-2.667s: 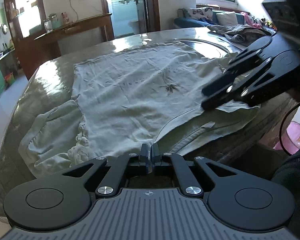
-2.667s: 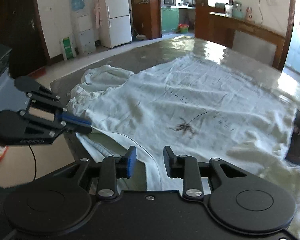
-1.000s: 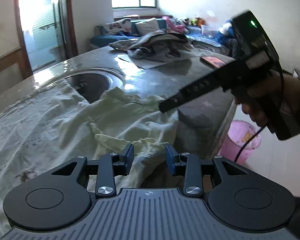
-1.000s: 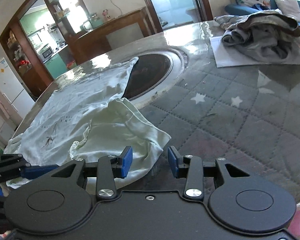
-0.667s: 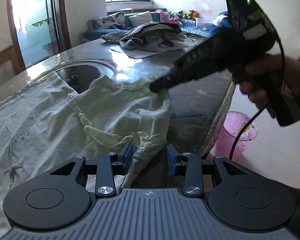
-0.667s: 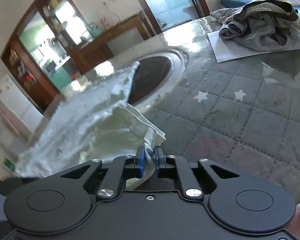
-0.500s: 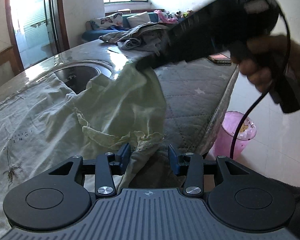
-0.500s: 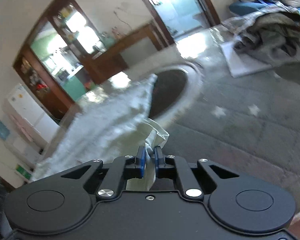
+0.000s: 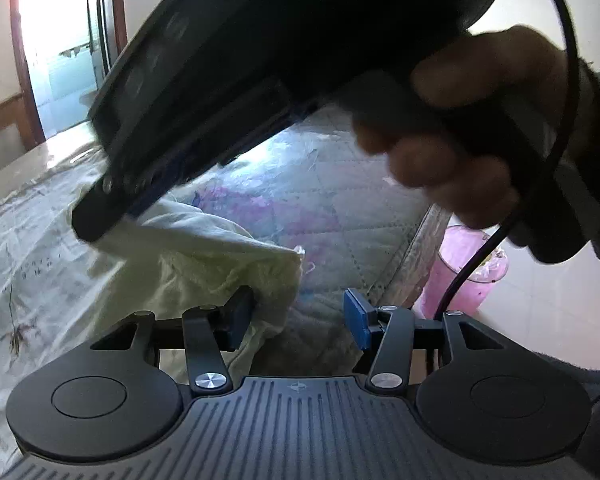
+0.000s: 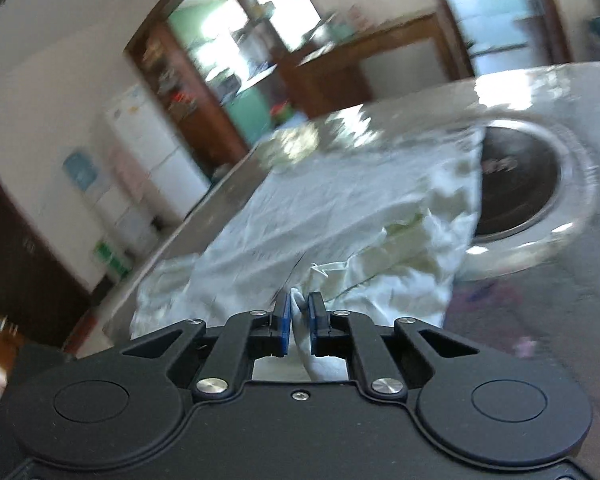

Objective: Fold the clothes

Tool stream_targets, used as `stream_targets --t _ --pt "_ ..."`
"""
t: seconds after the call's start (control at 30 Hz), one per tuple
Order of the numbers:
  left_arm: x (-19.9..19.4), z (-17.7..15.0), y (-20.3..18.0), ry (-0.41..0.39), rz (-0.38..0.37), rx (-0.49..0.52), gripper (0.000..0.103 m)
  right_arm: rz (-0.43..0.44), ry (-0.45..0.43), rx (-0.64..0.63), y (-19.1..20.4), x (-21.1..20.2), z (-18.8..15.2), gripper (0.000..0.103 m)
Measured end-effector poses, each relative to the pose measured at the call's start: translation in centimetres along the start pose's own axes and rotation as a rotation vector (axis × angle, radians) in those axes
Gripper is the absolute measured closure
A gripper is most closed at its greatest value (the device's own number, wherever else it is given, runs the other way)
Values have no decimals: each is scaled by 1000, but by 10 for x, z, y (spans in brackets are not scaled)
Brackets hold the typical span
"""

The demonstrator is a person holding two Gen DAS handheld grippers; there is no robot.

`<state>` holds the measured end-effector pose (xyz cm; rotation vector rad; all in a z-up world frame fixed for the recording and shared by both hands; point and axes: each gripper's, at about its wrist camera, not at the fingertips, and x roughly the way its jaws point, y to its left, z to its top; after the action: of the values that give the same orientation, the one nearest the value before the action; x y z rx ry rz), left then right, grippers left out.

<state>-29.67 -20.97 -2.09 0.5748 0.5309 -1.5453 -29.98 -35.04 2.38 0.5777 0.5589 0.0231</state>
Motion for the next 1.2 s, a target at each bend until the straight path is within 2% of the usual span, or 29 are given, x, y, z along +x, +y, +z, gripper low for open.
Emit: stream_targets --t 0.17,0.2,0.37,0.5,0.67,0.8,0.93,1.07,1.2 --pt "-9 -5 11 -3 -3 -37 52 29 117 -42 5 21 -4 91" --pt "-11 -5 13 -3 0 -43 52 35 132 -47 6 23 -6 87" --pt "-25 -7 24 -14 12 -54 51 48 102 -51 9 0 -6 84" --pt "-35 -9 33 -23 20 -70 51 -33 70 -59 -4 -22 -7 84" --pt "-52 -13 41 -44 68 -79 50 -97 120 -63 -16 -23 -24 84" --pt "-61 -8 53 -75 92 -123 50 -134 162 -95 -19 -23 -38 84" --pt "-54 4 65 -116 48 -173 50 -152 171 -122 -19 -24 -44 84" --pt "-41 6 64 -89 48 -184 50 -174 172 -160 -13 -28 -41 84" --pt "-35 1 65 -62 61 -195 50 -198 131 -203 -9 -34 -30 84"
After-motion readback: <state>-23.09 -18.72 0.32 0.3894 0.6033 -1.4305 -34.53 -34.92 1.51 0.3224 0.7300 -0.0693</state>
